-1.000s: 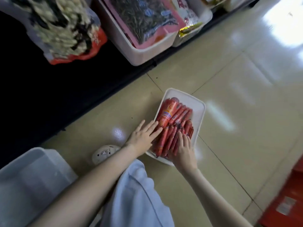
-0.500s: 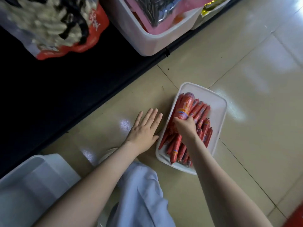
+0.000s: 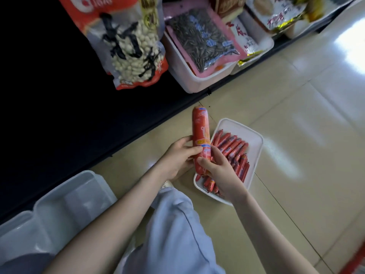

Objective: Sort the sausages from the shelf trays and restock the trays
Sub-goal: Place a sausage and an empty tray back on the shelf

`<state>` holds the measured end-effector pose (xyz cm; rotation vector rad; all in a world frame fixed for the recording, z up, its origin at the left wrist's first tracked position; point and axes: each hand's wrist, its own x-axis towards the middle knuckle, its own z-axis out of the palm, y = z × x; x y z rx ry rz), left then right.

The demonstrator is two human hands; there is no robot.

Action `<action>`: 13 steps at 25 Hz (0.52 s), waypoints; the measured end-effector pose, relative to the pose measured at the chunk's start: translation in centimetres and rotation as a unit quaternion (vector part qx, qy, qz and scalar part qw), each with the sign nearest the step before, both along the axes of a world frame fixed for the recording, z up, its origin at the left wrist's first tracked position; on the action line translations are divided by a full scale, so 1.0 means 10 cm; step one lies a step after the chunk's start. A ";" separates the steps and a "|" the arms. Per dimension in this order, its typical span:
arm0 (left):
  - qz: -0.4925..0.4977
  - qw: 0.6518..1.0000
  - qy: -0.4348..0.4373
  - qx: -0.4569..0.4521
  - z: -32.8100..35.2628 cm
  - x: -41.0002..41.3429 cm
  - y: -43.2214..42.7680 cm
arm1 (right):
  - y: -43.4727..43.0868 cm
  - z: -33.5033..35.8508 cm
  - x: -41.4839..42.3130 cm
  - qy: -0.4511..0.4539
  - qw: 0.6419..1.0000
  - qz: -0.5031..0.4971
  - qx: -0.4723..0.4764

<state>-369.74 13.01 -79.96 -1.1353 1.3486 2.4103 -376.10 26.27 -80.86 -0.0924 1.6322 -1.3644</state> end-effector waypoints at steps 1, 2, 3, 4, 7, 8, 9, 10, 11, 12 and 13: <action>0.024 1.000 0.004 -0.008 0.17 0.09 -0.05 | -0.07 0.18 0.03 0.026 0.999 0.041 0.005; 0.047 0.999 0.009 -0.018 0.31 0.19 -0.11 | -0.16 0.37 0.05 0.051 0.995 0.081 0.008; 0.070 0.997 0.013 -0.025 0.46 0.30 -0.18 | -0.27 0.55 0.07 0.073 0.991 0.116 0.007; 0.094 0.995 0.017 -0.026 0.61 0.42 -0.25 | -0.39 0.72 0.11 0.094 0.985 0.145 0.006; 0.147 0.987 0.039 -0.056 1.10 0.89 -0.45 | -0.78 1.17 0.34 0.152 0.964 0.218 -0.007; 0.158 0.984 0.048 -0.071 1.26 1.08 -0.52 | -0.89 1.31 0.46 0.159 0.956 0.247 -0.021; 0.168 0.981 0.055 -0.084 1.42 1.30 -0.58 | -1.00 1.41 0.58 0.162 0.946 0.277 -0.036; 0.178 0.977 0.060 -0.100 1.57 1.57 -0.63 | -1.11 1.54 0.77 0.168 0.934 0.311 -0.046; 0.184 0.974 0.061 -0.120 1.70 1.85 -0.68 | -1.21 1.65 0.96 0.177 0.922 0.341 -0.051; 0.187 0.970 0.053 -0.148 1.81 2.15 -0.73 | -1.31 1.75 1.16 0.189 0.907 0.372 -0.052; 0.187 0.965 0.037 -0.182 1.92 2.47 -0.76 | -1.43 1.84 1.39 0.200 0.891 0.404 -0.055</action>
